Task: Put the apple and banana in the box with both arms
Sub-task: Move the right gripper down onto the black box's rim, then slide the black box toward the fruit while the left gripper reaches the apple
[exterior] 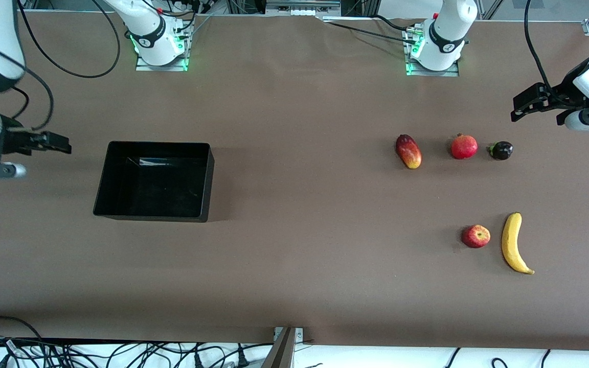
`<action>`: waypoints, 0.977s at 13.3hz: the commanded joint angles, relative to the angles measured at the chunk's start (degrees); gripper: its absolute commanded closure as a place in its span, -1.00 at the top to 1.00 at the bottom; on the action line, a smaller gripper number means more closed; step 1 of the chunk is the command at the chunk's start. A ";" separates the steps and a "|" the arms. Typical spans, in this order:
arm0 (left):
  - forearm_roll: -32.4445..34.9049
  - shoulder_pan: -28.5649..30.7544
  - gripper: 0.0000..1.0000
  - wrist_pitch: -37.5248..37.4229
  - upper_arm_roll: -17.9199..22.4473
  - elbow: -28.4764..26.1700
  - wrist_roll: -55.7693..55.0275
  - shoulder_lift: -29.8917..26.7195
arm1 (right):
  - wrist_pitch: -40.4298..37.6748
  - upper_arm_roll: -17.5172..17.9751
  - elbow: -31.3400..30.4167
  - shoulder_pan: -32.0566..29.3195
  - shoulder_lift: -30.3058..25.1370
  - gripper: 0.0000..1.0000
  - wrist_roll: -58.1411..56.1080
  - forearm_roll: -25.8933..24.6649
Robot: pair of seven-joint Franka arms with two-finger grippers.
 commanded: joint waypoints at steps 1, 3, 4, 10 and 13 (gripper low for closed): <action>0.18 -0.04 1.00 0.59 -0.15 -0.35 -0.63 -0.21 | 4.22 0.05 -3.02 0.31 3.98 1.00 2.33 -0.60; 0.18 -0.04 1.00 0.59 -0.15 -0.35 -0.63 -0.21 | 12.53 -0.21 -9.07 0.04 4.17 1.00 2.34 0.11; 0.27 -0.04 1.00 0.59 -0.15 -0.35 -0.63 -0.21 | 16.15 -0.30 -11.71 0.04 4.25 1.00 2.34 0.11; 0.18 -0.04 1.00 0.86 -0.15 -0.35 -0.63 -0.12 | 25.41 -1.26 -21.58 -0.13 5.83 1.00 4.36 0.02; 0.18 -0.04 1.00 0.86 -0.15 -0.35 -0.72 -0.12 | 26.38 -2.41 -22.29 -0.13 8.20 0.83 4.27 -0.42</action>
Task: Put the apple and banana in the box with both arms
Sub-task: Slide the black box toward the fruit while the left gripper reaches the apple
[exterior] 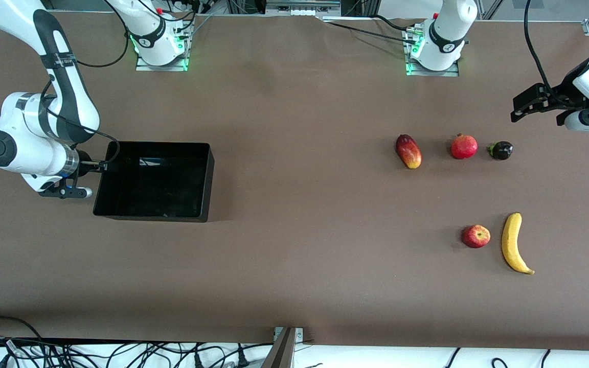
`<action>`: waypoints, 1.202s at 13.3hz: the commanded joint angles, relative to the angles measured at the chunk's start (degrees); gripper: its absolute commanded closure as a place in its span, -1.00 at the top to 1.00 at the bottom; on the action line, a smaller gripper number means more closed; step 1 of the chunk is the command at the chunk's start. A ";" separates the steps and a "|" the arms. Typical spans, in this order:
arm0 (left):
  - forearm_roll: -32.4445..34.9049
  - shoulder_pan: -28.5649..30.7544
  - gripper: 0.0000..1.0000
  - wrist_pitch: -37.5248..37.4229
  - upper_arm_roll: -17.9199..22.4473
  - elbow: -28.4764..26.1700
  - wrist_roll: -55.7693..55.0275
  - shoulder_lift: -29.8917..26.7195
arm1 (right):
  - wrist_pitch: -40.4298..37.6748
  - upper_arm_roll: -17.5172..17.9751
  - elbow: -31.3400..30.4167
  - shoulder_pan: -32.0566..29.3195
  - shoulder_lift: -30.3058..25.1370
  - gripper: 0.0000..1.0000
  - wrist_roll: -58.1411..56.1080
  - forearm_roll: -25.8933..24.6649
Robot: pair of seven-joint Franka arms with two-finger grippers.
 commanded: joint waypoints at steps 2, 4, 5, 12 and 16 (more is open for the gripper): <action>0.18 -0.04 1.00 0.66 -0.15 -0.33 -0.63 -0.15 | 2.35 -0.46 -1.02 -0.05 1.46 0.15 0.79 -0.34; 0.18 -0.04 1.00 0.66 -0.15 -0.33 -0.63 -0.15 | 4.11 -0.46 -1.02 -0.05 3.13 -0.28 0.26 -0.34; 0.18 -0.04 1.00 0.66 -0.15 -0.33 -0.63 -0.15 | 4.63 -0.38 -0.84 -0.05 3.74 -0.41 0.26 -0.08; 0.45 -0.04 1.00 0.66 -0.15 -0.50 -0.63 0.12 | 3.94 0.33 1.60 0.57 3.93 -1.00 -0.09 -0.43; 0.45 -0.04 1.00 0.84 -0.15 -0.41 -0.63 0.29 | -8.77 4.27 12.83 1.87 3.66 -1.00 -0.97 0.70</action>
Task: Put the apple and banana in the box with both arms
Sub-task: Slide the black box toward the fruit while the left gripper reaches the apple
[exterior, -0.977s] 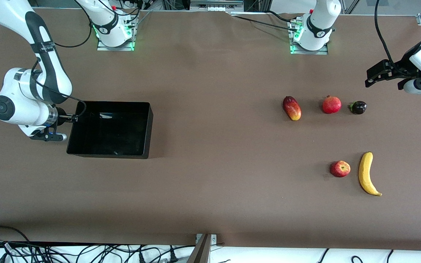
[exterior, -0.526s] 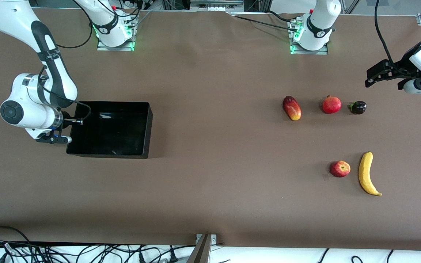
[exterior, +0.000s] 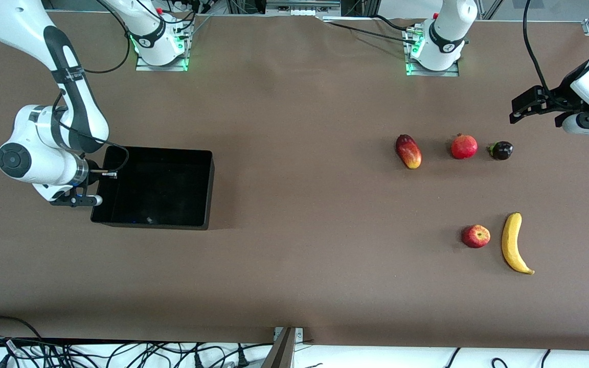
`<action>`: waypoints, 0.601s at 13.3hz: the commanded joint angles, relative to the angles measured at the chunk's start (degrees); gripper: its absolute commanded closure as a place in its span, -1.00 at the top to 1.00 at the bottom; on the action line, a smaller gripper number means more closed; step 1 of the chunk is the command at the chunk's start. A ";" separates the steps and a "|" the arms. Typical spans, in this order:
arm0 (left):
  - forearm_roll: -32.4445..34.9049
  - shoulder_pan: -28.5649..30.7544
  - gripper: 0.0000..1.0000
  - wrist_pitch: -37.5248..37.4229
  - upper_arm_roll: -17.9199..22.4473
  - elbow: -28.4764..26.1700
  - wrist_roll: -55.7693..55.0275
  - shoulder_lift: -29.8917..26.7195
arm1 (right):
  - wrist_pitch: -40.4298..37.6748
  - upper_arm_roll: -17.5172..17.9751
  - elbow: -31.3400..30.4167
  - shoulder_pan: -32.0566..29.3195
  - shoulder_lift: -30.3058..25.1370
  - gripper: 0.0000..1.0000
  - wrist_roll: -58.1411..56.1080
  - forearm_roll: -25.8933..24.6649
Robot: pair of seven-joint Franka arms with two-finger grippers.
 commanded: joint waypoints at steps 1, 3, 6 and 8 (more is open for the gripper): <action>0.36 0.05 1.00 1.60 -0.15 -0.39 -0.55 0.60 | -9.85 1.84 9.22 3.10 -0.12 -1.00 -0.11 2.53; -0.08 0.05 1.00 6.23 -0.15 -0.56 -0.72 3.41 | -11.64 2.97 13.63 6.78 0.58 -1.00 0.41 9.38; 0.27 0.14 1.00 13.53 -0.06 -0.39 -0.81 9.73 | -12.96 4.46 16.80 13.81 2.43 -1.00 6.52 10.46; 0.62 1.89 1.00 20.11 0.03 -0.39 0.42 13.34 | -12.87 4.83 21.70 20.23 6.28 -1.00 17.93 10.38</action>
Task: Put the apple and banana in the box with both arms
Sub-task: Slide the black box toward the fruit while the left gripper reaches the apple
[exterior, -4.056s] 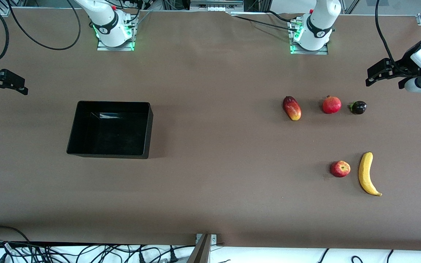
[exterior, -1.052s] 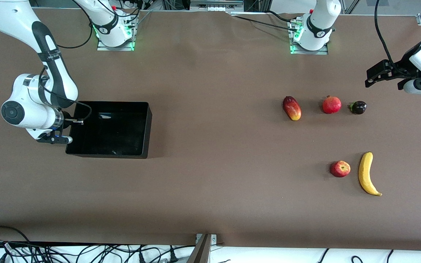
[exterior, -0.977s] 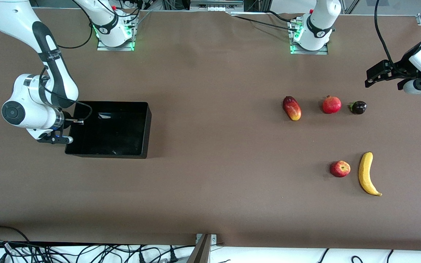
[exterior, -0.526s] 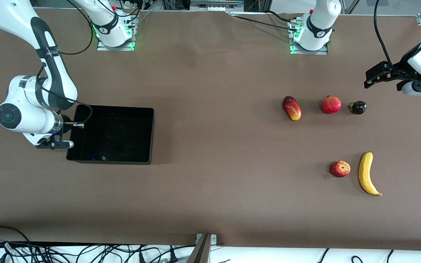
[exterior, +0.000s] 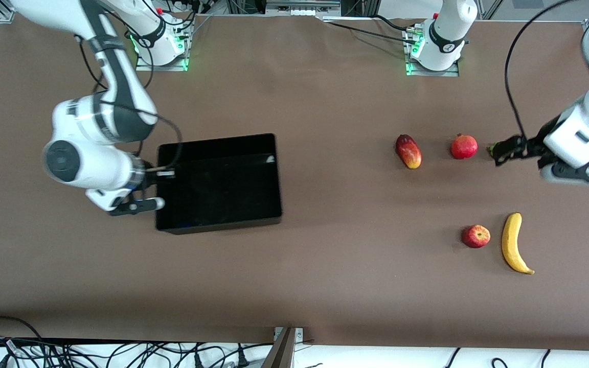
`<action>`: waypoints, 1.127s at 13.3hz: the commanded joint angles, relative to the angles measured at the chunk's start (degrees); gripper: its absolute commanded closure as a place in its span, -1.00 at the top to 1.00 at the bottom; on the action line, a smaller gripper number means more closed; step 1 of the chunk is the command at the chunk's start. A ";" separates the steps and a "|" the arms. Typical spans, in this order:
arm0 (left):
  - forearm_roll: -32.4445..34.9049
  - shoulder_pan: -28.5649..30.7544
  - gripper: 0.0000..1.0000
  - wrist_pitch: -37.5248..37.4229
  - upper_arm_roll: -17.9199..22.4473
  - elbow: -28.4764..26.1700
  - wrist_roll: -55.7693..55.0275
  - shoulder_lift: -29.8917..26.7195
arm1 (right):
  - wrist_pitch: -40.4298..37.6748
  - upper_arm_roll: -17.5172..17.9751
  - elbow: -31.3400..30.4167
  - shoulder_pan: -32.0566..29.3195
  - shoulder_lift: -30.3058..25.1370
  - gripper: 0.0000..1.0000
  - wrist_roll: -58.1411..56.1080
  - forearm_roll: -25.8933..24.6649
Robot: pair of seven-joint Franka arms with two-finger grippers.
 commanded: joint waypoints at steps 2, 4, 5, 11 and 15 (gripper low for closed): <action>0.71 3.02 1.00 10.49 -0.04 0.68 3.57 6.68 | -0.59 0.21 12.16 10.04 9.44 -1.00 14.42 0.70; 0.62 3.99 1.00 15.67 -0.13 0.68 5.25 10.37 | 0.82 0.21 17.88 13.13 14.45 -1.00 18.38 0.88; 0.62 4.08 1.00 18.13 -0.13 0.68 5.43 12.31 | 1.78 0.21 19.64 14.53 15.96 -1.00 20.40 0.88; 0.71 4.87 1.00 33.98 -0.22 0.59 5.70 24.71 | 8.91 0.56 24.04 19.11 22.64 -1.00 23.40 5.71; 0.71 5.57 1.00 34.15 -0.13 0.07 8.33 27.35 | 11.54 0.56 25.28 21.40 25.02 -1.00 27.17 5.80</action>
